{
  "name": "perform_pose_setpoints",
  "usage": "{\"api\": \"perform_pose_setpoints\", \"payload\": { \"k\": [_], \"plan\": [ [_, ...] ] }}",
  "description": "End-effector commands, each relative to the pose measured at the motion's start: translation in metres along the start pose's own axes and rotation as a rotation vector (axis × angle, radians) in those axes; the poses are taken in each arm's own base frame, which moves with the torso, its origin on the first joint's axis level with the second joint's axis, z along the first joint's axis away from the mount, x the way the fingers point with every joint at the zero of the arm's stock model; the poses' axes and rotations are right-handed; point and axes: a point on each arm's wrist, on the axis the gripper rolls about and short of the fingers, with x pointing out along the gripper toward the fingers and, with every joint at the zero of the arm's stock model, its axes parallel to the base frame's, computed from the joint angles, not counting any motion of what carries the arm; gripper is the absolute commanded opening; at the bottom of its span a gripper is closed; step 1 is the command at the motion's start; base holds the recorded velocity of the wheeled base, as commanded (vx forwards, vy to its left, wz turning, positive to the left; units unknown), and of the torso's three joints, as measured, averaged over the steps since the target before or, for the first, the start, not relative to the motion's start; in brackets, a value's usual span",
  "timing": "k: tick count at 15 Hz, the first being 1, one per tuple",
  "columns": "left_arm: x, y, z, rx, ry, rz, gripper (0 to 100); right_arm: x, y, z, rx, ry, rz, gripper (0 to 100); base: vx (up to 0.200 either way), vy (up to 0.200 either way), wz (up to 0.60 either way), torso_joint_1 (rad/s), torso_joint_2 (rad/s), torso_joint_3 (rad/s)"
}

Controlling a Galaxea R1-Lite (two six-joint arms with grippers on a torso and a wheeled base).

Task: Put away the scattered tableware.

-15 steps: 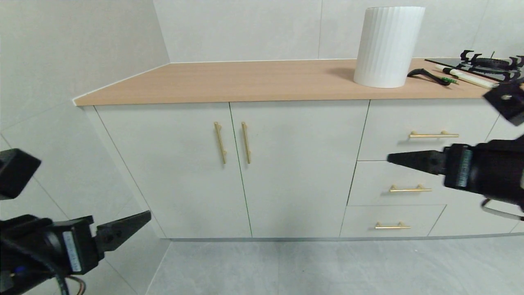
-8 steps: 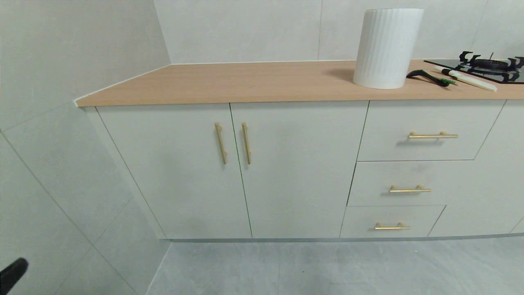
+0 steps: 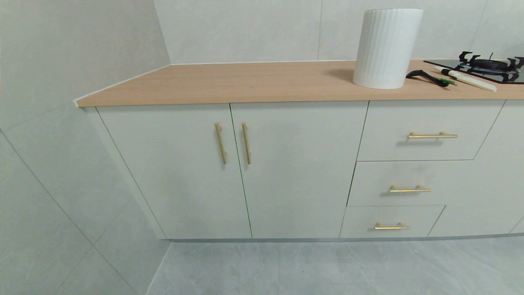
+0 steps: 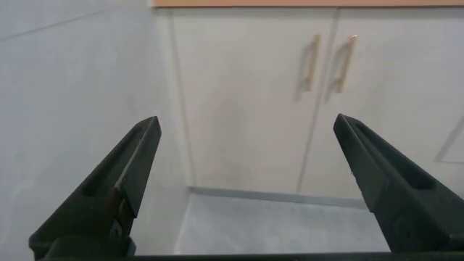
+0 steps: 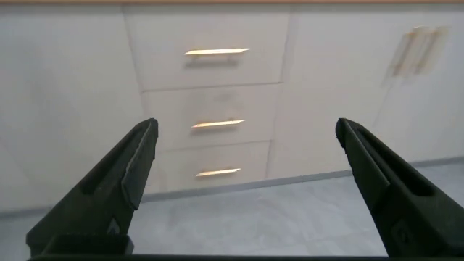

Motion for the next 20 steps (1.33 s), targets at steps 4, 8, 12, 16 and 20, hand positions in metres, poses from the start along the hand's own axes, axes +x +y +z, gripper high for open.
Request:
{"api": "perform_pose_setpoints", "payload": {
  "k": [4, 8, 12, 16, 20],
  "plan": [
    [-0.011, -0.008, -0.031, 0.064, -0.017, 0.078, 100, -0.005, 0.009, -0.039, 0.000, 0.022, -0.054, 100, 0.000, 0.000, 0.00, 0.000, 0.00, 0.000],
    [0.003, -0.010, -0.071, 0.101, 0.102, 0.043, 100, 0.023, 0.024, -0.089, 0.082, 0.073, 0.187, 100, 0.000, 0.000, 0.00, 0.000, 0.00, 0.000],
    [0.014, -0.012, -0.097, 0.084, 0.081, -0.005, 100, 0.032, 0.031, -0.115, 0.076, 0.066, 0.300, 100, 0.000, 0.000, 0.00, 0.000, 0.00, 0.000],
    [0.014, -0.013, -0.097, 0.087, 0.084, -0.050, 100, 0.032, 0.031, -0.121, 0.035, 0.115, 0.316, 100, 0.000, 0.000, 0.00, 0.000, 0.00, 0.000],
    [0.014, -0.014, -0.099, 0.036, 0.104, -0.071, 100, 0.032, 0.031, -0.121, 0.040, 0.113, 0.317, 100, 0.000, 0.000, 0.00, 0.000, 0.00, 0.000]
  ]
}}
